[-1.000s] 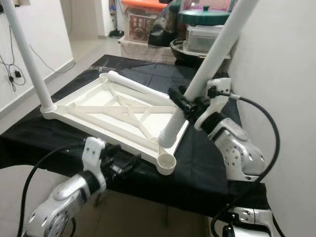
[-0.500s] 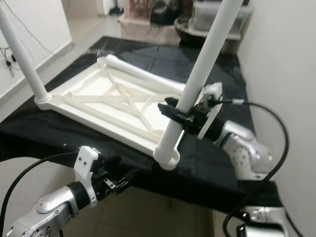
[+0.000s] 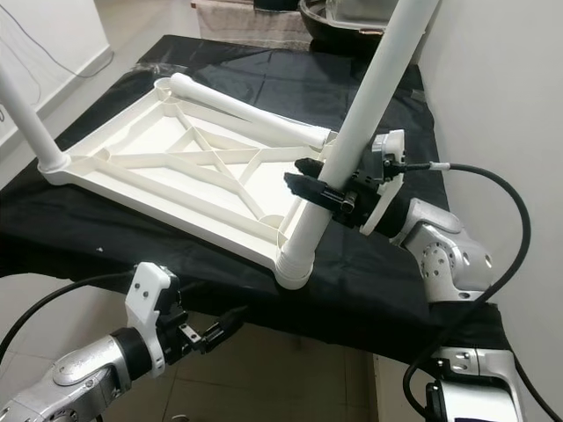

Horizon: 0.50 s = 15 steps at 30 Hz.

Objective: Building children table

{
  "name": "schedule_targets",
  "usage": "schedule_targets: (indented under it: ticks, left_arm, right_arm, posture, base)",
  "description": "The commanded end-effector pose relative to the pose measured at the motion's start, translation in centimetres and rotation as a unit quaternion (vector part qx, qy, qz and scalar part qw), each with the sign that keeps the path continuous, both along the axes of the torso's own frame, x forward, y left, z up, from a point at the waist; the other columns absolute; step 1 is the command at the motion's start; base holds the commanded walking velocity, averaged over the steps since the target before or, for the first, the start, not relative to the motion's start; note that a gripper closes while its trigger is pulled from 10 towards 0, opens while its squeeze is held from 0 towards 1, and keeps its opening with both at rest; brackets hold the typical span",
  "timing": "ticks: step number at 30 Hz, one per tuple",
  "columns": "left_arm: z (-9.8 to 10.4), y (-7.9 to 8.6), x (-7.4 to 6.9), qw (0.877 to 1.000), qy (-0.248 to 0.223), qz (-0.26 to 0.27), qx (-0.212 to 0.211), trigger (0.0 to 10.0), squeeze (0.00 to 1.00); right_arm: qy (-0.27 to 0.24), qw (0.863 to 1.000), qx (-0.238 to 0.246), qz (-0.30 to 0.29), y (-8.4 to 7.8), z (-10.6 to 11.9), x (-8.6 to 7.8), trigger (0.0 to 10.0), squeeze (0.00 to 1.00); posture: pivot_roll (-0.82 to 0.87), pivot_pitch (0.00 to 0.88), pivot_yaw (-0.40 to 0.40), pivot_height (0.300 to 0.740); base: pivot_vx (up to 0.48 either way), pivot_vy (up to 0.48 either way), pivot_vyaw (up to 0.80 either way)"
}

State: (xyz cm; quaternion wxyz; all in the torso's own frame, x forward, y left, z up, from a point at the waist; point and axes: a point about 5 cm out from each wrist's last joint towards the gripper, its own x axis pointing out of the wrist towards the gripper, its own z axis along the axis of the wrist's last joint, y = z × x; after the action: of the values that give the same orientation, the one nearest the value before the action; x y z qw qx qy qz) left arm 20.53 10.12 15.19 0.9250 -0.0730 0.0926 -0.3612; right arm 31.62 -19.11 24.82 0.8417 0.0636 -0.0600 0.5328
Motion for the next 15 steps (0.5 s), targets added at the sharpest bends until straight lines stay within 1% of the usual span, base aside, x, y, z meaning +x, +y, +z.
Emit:
schedule_targets:
  ticks: [1,2,3,4,6,8,9,11,15]
  left_arm:
    - [0.0,0.1,-0.5,1.000,0.005,-0.003,0.007,10.0,0.00]
    - [0.0,0.1,-0.5,1.000,0.005,-0.003,0.009,10.0,0.00]
    - [0.0,0.1,-0.5,1.000,0.005,-0.003,0.009,10.0,0.00]
    - [0.0,0.1,-0.6,1.000,0.006,-0.003,0.010,10.0,0.00]
    - [0.0,0.1,-0.6,1.000,0.006,-0.003,0.010,10.0,0.00]
    - [0.0,0.1,-0.6,1.000,0.006,-0.003,0.012,10.0,0.00]
    - [0.0,0.1,-0.6,1.000,0.006,-0.003,0.012,10.0,0.00]
    - [0.1,0.0,-0.6,1.000,0.006,-0.004,0.013,10.0,0.00]
    - [0.1,0.0,-0.6,1.000,0.006,-0.005,0.014,10.0,0.00]
  right_arm:
    - [0.024,0.999,-0.027,0.032,0.9,-1.3,-0.2,10.0,0.00]
    - [0.022,0.998,-0.043,0.039,1.2,-1.5,-0.2,10.0,0.00]
    - [0.022,0.998,-0.043,0.039,1.2,-1.5,-0.2,10.0,0.00]
    - [0.017,0.997,-0.067,0.043,1.5,-1.9,0.0,10.0,0.00]
    - [0.017,0.997,-0.067,0.043,1.5,-1.9,0.0,10.0,0.00]
    - [0.002,0.992,-0.112,0.053,2.1,-2.2,0.1,10.0,0.00]
    - [0.002,0.992,-0.112,0.053,2.1,-2.2,0.1,10.0,0.00]
    - [-0.008,0.989,-0.136,0.063,2.5,-2.2,0.0,10.0,0.00]
    - [-0.015,0.986,-0.147,0.074,2.8,-2.1,-0.2,10.0,0.00]
  posture:
    - [0.20,0.182,-0.049,0.740]
    - [0.20,0.180,-0.048,0.740]
    - [0.20,0.180,-0.048,0.740]
    - [0.20,0.178,-0.050,0.740]
    - [0.20,0.178,-0.050,0.740]
    - [0.20,0.176,-0.051,0.740]
    - [0.20,0.176,-0.051,0.740]
    - [0.20,0.175,-0.052,0.740]
    - [0.19,0.179,-0.052,0.740]
  base:
    - [0.000,0.000,0.00]
    - [0.000,0.000,0.00]
    - [0.000,0.000,0.00]
    - [0.000,0.000,0.00]
    - [0.000,0.000,0.00]
    - [0.000,0.000,0.00]
    - [0.000,0.000,0.00]
    - [0.000,0.000,0.00]
    - [0.000,0.000,0.00]
